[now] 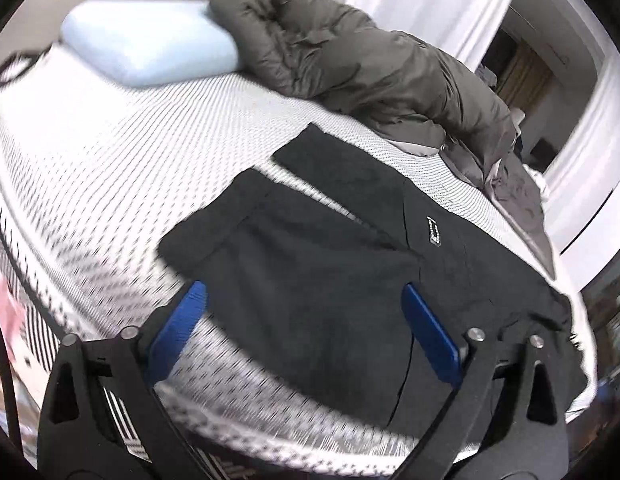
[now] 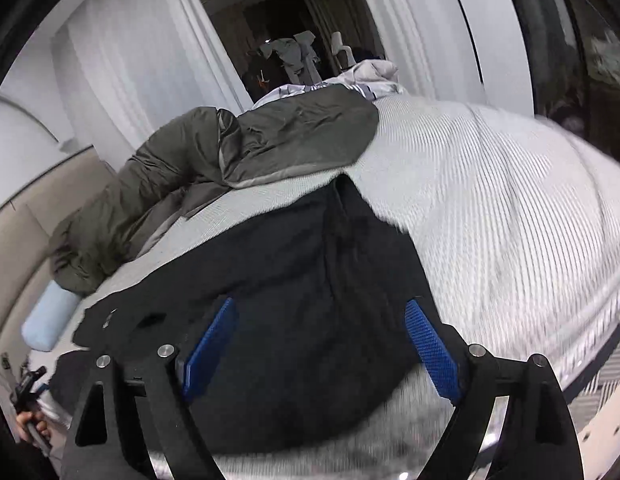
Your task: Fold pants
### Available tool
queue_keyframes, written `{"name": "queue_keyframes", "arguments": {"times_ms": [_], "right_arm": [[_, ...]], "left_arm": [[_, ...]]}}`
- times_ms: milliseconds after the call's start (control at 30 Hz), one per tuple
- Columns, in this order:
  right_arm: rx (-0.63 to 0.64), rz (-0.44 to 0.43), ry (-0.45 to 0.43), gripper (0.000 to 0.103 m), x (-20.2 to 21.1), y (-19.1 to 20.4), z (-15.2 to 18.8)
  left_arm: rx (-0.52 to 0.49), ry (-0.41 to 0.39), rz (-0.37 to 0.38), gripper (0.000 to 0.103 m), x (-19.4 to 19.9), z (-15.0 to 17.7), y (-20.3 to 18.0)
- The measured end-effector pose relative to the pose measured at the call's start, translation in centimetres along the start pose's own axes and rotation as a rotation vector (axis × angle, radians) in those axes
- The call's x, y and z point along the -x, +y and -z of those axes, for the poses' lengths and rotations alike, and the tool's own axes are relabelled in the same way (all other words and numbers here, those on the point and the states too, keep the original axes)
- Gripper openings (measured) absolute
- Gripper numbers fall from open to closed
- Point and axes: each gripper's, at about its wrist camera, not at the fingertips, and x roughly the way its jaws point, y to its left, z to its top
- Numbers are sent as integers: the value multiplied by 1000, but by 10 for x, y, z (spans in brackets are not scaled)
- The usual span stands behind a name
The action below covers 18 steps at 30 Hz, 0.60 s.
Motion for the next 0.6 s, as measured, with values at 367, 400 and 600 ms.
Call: {"name": "queue_keyframes", "arguments": {"times_ms": [367,400,600], "right_arm": [[-75,-41,24,88,0,-13,47],[-72,-45,28,88,-2,-12,49],[-86,-28,46,88,-13,-11,52]], "left_arm": [[67,122,92,48,-15,16,29],[73,126,97,47,-19,16,28],[131,161,76,40,-31,18,34]]}}
